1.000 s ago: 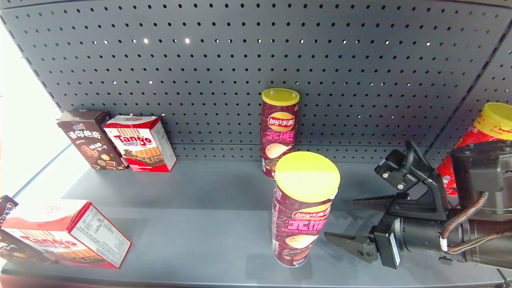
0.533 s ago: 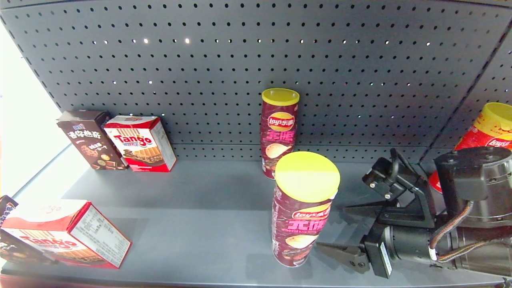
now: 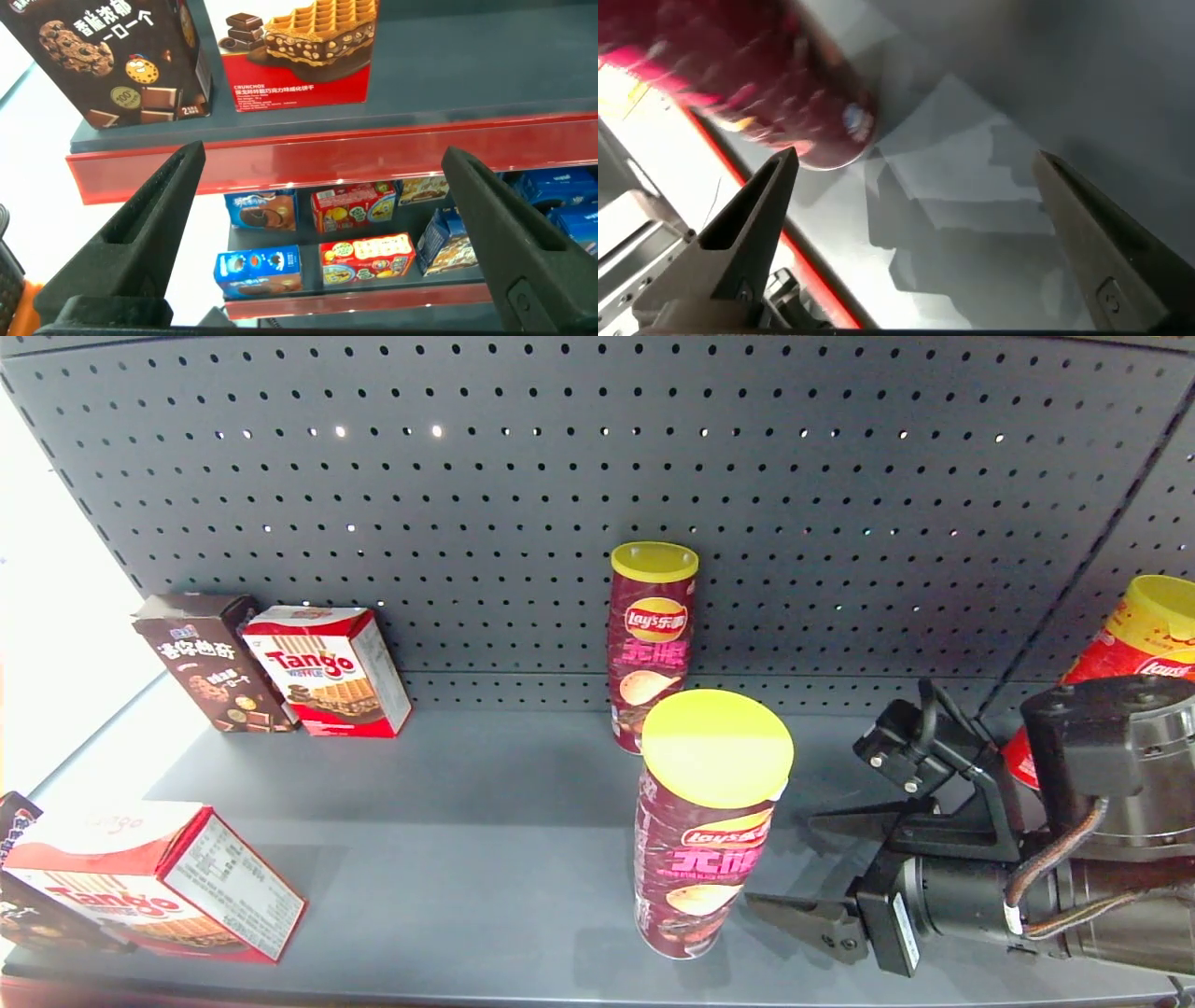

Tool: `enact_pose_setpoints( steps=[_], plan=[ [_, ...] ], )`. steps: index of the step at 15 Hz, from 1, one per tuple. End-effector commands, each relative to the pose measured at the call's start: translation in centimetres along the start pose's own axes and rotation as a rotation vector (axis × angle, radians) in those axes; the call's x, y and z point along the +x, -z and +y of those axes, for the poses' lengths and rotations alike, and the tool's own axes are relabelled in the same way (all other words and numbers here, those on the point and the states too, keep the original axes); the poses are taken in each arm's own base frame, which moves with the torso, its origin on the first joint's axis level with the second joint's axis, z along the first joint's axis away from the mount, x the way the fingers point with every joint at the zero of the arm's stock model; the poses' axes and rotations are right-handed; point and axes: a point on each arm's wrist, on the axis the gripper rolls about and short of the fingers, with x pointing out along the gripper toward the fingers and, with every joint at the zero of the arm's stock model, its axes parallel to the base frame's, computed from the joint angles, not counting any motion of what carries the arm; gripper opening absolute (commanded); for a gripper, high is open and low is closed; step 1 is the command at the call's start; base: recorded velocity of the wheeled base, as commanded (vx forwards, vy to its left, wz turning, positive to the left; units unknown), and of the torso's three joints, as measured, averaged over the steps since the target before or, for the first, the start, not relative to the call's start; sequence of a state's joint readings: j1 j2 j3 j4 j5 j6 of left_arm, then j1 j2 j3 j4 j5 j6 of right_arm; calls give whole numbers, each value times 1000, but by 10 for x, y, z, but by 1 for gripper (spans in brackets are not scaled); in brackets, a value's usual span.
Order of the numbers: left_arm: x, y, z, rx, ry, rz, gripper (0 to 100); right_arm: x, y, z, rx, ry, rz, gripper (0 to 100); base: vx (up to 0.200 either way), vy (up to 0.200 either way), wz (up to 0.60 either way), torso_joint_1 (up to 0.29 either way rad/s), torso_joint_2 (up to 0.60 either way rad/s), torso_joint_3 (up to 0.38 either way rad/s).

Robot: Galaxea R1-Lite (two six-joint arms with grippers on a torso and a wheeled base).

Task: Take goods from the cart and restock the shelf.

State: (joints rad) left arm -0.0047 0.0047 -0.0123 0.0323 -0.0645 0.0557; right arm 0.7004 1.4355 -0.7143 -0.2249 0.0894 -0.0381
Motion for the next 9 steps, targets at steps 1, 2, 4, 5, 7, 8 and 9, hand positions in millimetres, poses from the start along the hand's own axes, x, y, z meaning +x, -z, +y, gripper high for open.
enact_pose_setpoints(
  steps=[1, 2, 4, 5, 7, 8, 9],
  plan=[
    [0, 0, 0, -1, 0, 1, 100, -5, -1, -4, 7, 15, -15, 100, 0, 0, 0, 0, 0, 0],
    [0, 0, 0, 1, 0, 1, 100, -5, -1, -9, 18, 35, -14, 100, 0, 0, 0, 0, 0, 0],
    [0, 0, 0, -1, 0, 0, 100, 0, -5, -15, 25, 55, -18, 100, 0, 0, 0, 0, 0, 0],
    [0, 0, 0, -1, 0, 0, 100, 2, -8, -15, 24, 55, -27, 100, 0, 0, 0, 0, 0, 0],
    [0, 0, 0, -1, 0, 0, 100, 6, -9, -15, 22, 51, -24, 100, 0, 0, 0, 0, 0, 0],
    [0, 0, 0, -1, 0, 0, 100, 7, -9, -14, 19, 47, -23, 100, 0, 0, 0, 0, 0, 0],
    [0, 0, 0, -7, 0, 0, 100, 7, -9, -12, 16, 40, -21, 100, 0, 0, 0, 0, 0, 0]
  ],
)
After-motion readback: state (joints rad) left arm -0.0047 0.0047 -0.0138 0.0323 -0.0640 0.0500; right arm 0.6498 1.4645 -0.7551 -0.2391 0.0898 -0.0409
